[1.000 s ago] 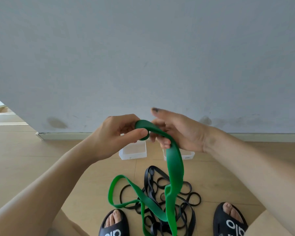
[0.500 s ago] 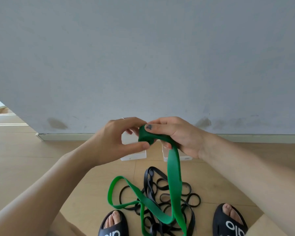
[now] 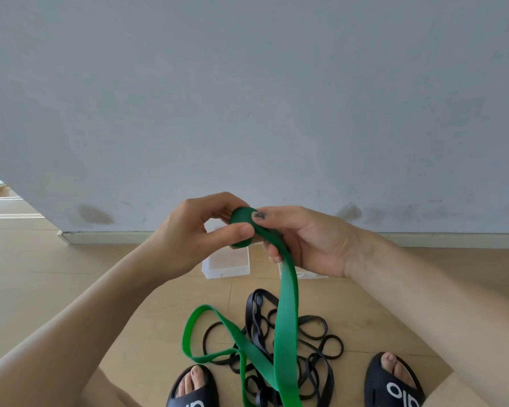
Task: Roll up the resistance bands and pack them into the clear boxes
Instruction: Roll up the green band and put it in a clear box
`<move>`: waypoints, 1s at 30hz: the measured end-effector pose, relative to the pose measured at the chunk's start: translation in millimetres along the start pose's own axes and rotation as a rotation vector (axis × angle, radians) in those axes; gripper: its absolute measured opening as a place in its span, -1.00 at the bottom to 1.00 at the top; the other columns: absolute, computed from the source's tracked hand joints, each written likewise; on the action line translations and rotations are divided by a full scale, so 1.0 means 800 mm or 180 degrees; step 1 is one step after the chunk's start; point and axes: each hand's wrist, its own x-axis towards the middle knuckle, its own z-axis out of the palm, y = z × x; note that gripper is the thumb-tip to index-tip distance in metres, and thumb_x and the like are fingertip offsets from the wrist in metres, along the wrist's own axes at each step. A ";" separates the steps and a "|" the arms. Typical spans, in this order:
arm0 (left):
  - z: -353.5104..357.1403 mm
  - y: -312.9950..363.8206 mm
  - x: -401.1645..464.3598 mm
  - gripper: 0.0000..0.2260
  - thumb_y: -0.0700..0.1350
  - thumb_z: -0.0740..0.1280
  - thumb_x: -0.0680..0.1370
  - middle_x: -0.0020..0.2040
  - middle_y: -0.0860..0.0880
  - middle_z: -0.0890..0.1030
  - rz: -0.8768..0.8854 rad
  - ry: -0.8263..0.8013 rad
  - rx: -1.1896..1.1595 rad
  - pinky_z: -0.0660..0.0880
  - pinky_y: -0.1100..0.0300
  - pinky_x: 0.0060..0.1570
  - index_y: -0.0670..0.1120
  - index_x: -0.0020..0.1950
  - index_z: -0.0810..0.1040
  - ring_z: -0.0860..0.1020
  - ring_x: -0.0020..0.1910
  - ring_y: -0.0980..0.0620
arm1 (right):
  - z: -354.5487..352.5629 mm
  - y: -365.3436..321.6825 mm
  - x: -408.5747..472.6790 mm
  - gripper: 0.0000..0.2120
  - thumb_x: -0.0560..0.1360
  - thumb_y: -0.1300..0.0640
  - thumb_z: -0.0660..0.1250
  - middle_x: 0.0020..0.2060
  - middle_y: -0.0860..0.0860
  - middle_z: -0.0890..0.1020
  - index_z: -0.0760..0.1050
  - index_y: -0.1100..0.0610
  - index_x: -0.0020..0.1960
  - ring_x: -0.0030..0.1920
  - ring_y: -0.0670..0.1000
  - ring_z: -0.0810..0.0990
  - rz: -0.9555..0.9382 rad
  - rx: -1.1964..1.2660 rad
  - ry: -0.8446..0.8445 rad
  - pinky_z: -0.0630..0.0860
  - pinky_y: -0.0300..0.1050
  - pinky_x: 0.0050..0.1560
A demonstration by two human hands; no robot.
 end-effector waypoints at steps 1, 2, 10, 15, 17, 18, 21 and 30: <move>-0.002 0.000 0.000 -0.80 0.15 0.42 0.48 -0.05 0.11 0.72 0.0024 -0.0018 0.0048 0.48 0.38 0.06 0.09 0.01 0.64 0.66 0.00 0.10 | 0.001 0.002 0.002 -0.82 0.60 0.02 0.37 -0.14 0.01 0.64 0.67 0.11 0.05 -0.28 -0.08 0.50 -0.0022 -0.0041 0.0040 0.44 -0.20 -0.17; -0.004 0.000 -0.001 -0.77 0.16 0.43 0.46 -0.05 0.14 0.71 0.0045 -0.0061 0.0141 0.46 0.40 0.07 0.08 0.02 0.65 0.65 0.02 0.11 | 0.002 0.004 0.004 -0.77 0.57 0.01 0.42 -0.12 0.04 0.64 0.66 0.15 0.10 -0.27 -0.08 0.52 -0.0039 -0.0087 0.0094 0.46 -0.21 -0.18; 0.003 -0.001 -0.005 -0.70 0.25 0.51 0.43 -0.12 0.16 0.69 0.0043 -0.0197 0.0558 0.45 0.36 0.01 0.08 0.00 0.64 0.61 -0.04 0.07 | 0.008 0.010 0.008 -0.67 0.54 -0.05 0.43 -0.18 0.05 0.67 0.63 0.21 0.10 -0.23 -0.03 0.58 0.0134 -0.0359 0.0351 0.52 -0.17 -0.13; 0.003 0.007 -0.003 -0.77 0.11 0.50 0.45 -0.17 -0.06 0.69 0.0021 -0.0052 -0.0146 0.51 0.30 -0.03 -0.01 -0.03 0.65 0.63 -0.17 -0.01 | 0.006 0.001 0.003 -0.75 0.63 -0.08 0.31 0.07 0.15 0.71 0.68 0.02 0.13 -0.06 0.09 0.52 0.0171 -0.0015 -0.0365 0.43 -0.14 -0.07; 0.002 0.007 -0.001 -0.79 0.07 0.50 0.45 -0.17 -0.09 0.68 0.0022 -0.0035 -0.0355 0.53 0.24 -0.06 -0.02 -0.04 0.65 0.62 -0.23 -0.04 | 0.007 0.002 0.004 -0.78 0.60 -0.05 0.32 0.02 0.13 0.72 0.71 0.00 0.03 -0.24 -0.01 0.53 0.0098 0.0149 -0.0335 0.41 -0.14 -0.09; 0.001 0.007 -0.001 -0.80 0.07 0.51 0.45 -0.16 -0.08 0.69 0.0033 -0.0034 -0.0344 0.52 0.24 -0.03 -0.02 -0.05 0.65 0.63 -0.21 -0.02 | 0.007 0.003 0.005 -0.79 0.58 -0.05 0.35 0.01 0.15 0.71 0.71 0.02 0.02 -0.26 -0.04 0.53 0.0081 0.0123 -0.0272 0.42 -0.14 -0.09; 0.000 0.007 -0.005 -0.75 0.12 0.54 0.40 -0.10 0.02 0.71 -0.0008 -0.0158 0.0029 0.50 0.25 0.08 0.05 -0.02 0.66 0.64 -0.03 0.02 | 0.007 0.008 0.008 -0.73 0.53 -0.09 0.47 -0.14 0.10 0.68 0.68 0.13 0.01 -0.15 0.01 0.54 0.0096 -0.0292 0.0031 0.45 -0.15 -0.12; 0.015 0.005 -0.002 -0.73 0.21 0.39 0.46 -0.14 0.15 0.69 0.0130 -0.0284 0.0687 0.48 0.32 -0.06 0.08 0.03 0.66 0.62 -0.07 0.07 | 0.008 0.006 0.004 -0.67 0.61 -0.13 0.36 -0.18 0.01 0.67 0.65 0.15 0.02 -0.16 -0.05 0.62 0.0270 -0.0827 0.0255 0.51 -0.24 -0.19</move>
